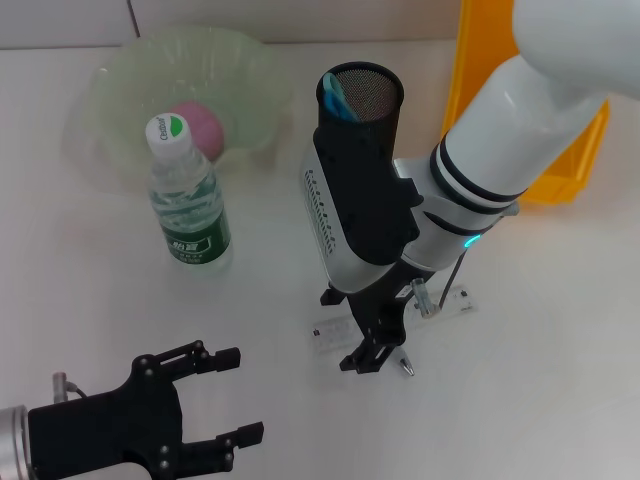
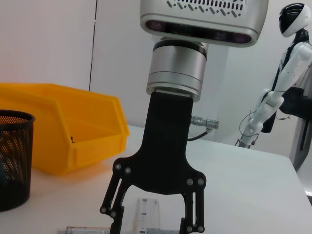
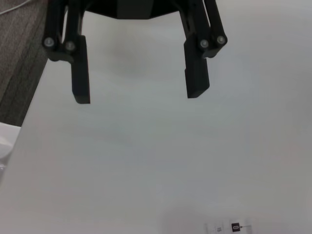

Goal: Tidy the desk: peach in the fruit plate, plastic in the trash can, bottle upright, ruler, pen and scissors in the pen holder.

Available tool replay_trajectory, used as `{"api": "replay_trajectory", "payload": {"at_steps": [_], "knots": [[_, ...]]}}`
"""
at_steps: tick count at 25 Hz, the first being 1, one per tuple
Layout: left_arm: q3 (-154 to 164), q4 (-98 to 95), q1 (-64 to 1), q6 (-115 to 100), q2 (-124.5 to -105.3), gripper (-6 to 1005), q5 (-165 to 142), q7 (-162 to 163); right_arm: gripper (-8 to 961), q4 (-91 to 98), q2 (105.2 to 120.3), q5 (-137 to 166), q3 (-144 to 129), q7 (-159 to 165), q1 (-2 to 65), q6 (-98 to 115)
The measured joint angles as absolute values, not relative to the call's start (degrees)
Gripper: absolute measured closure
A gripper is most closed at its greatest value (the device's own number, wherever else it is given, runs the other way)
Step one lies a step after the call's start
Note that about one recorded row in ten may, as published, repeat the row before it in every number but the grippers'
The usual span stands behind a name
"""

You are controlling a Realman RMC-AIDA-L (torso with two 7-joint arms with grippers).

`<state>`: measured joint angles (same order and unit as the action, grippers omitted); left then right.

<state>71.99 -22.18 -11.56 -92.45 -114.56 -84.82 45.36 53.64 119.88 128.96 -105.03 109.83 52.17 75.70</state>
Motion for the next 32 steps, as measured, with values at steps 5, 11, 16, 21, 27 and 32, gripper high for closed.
{"api": "replay_trajectory", "payload": {"at_steps": [5, 11, 16, 21, 27, 32], "knots": [[71.98, -22.23, -11.59, -92.42, -114.65, 205, -84.81, 45.35, 168, 52.93, 119.88, 128.93, -105.16, 109.83, 52.34, 75.46], [71.98, -22.24, -11.78, -92.25, -114.80, 205, -84.81, 45.29, 248, 52.69, 119.88, 128.92, -105.60, 110.22, 52.48, 74.99], [71.63, -22.24, -11.95, -92.25, -115.00, 205, -84.81, 44.78, 445, 51.99, 119.88, 128.92, -105.73, 110.42, 52.56, 74.61], [71.62, -22.31, -11.96, -92.62, -115.02, 205, -84.81, 44.74, 563, 53.75, 119.84, 128.94, -104.68, 112.76, 52.18, 74.89], [71.83, -22.88, -12.10, -92.68, -115.21, 205, -84.81, 45.10, 564, 62.26, 119.37, 131.58, -95.81, 117.32, 49.84, 79.82], [71.82, -22.94, -12.94, -92.70, -115.55, 205, -84.81, 45.11, 565, 74.77, 119.30, 134.32, -82.86, 121.99, 46.40, 83.11]]}}
